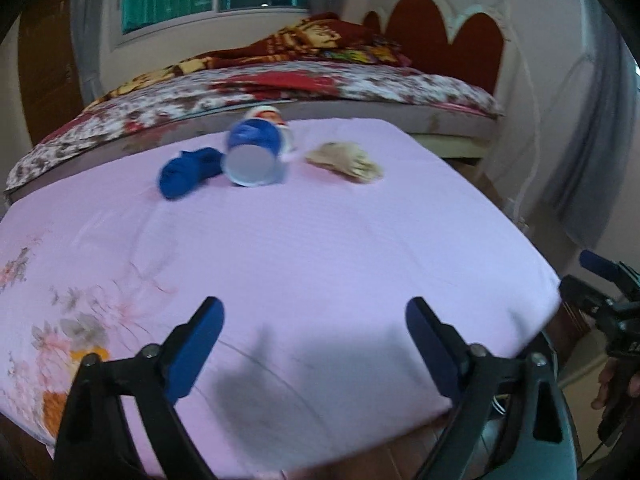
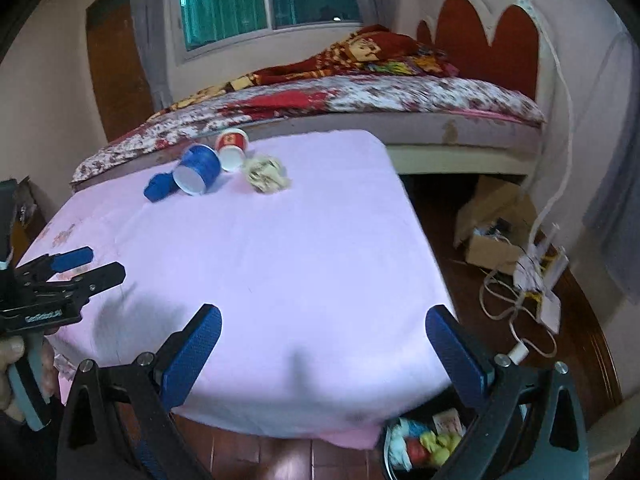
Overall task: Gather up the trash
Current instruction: 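Move both tools back over the bed toward the remaining items, then grasp the blue paper cup with the left gripper while the right gripper grasps the beige cloth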
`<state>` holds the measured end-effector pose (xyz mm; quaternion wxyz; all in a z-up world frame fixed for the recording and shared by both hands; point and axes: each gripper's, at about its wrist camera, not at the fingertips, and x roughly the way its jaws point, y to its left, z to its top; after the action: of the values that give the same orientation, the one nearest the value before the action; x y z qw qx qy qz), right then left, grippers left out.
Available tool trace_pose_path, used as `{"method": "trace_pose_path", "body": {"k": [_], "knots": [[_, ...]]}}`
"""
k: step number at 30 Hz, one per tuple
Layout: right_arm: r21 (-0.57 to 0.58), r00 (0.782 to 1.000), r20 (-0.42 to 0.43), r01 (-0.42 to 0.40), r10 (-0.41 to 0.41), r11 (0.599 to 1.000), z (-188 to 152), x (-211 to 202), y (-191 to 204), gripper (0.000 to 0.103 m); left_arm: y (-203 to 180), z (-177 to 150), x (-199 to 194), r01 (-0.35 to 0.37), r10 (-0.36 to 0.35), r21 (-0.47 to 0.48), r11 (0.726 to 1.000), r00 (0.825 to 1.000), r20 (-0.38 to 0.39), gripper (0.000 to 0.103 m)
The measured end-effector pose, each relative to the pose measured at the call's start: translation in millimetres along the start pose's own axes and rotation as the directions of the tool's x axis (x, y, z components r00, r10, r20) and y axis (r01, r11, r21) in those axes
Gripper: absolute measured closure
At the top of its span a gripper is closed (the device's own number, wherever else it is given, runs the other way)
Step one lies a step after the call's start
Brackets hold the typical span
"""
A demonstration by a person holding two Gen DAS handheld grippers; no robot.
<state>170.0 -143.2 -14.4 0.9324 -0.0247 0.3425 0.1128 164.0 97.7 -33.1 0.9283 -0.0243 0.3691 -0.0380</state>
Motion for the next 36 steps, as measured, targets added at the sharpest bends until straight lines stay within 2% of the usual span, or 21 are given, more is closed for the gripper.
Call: {"method": "trace_pose_path", "body": {"k": [3, 7, 10, 14, 16, 18, 23, 29, 33, 36], "knots": [[-0.014, 1.0, 0.016, 0.0, 0.0, 1.0, 18, 19, 11, 0.0, 19, 12, 16, -0.02, 0.02, -0.014, 1.0, 1.0, -0.008, 0.016], [-0.036, 0.999, -0.052, -0.018, 0.016, 0.999, 50, 60, 24, 0.0, 40, 35, 41, -0.058, 0.057, -0.041, 0.997, 0.998, -0.011, 0.016], [-0.009, 0.997, -0.062, -0.045, 0.044, 0.999, 74, 89, 25, 0.0, 51, 53, 61, -0.066, 0.065, -0.049, 0.997, 0.998, -0.006, 0.016], [-0.045, 0.995, -0.078, -0.065, 0.062, 0.997, 104, 138, 37, 0.002, 60, 75, 91, -0.065, 0.065, -0.047, 0.997, 0.998, 0.007, 0.016], [-0.077, 0.993, -0.097, -0.073, 0.065, 0.994, 114, 163, 45, 0.02, 62, 83, 103, -0.056, 0.057, -0.053, 0.997, 0.998, 0.001, 0.016], [-0.097, 0.988, -0.129, -0.093, 0.081, 0.991, 119, 187, 51, 0.029, 62, 90, 114, -0.055, 0.055, -0.052, 0.997, 0.998, 0.002, 0.016], [-0.129, 0.975, -0.18, -0.152, 0.127, 0.98, 128, 230, 60, 0.029, 60, 106, 137, -0.04, 0.04, -0.053, 0.998, 0.999, -0.002, 0.016], [-0.134, 0.969, -0.201, -0.17, 0.141, 0.976, 142, 263, 66, 0.029, 64, 117, 160, -0.05, 0.049, -0.046, 0.998, 0.999, -0.024, 0.023], [-0.118, 0.965, -0.209, -0.187, 0.159, 0.975, 147, 272, 66, 0.042, 64, 121, 166, -0.038, 0.037, -0.04, 0.998, 0.999, -0.028, 0.026], [-0.119, 0.962, -0.214, -0.199, 0.171, 0.973, 146, 273, 68, 0.064, 62, 124, 168, -0.029, 0.029, -0.026, 0.999, 0.999, -0.028, 0.027]]}}
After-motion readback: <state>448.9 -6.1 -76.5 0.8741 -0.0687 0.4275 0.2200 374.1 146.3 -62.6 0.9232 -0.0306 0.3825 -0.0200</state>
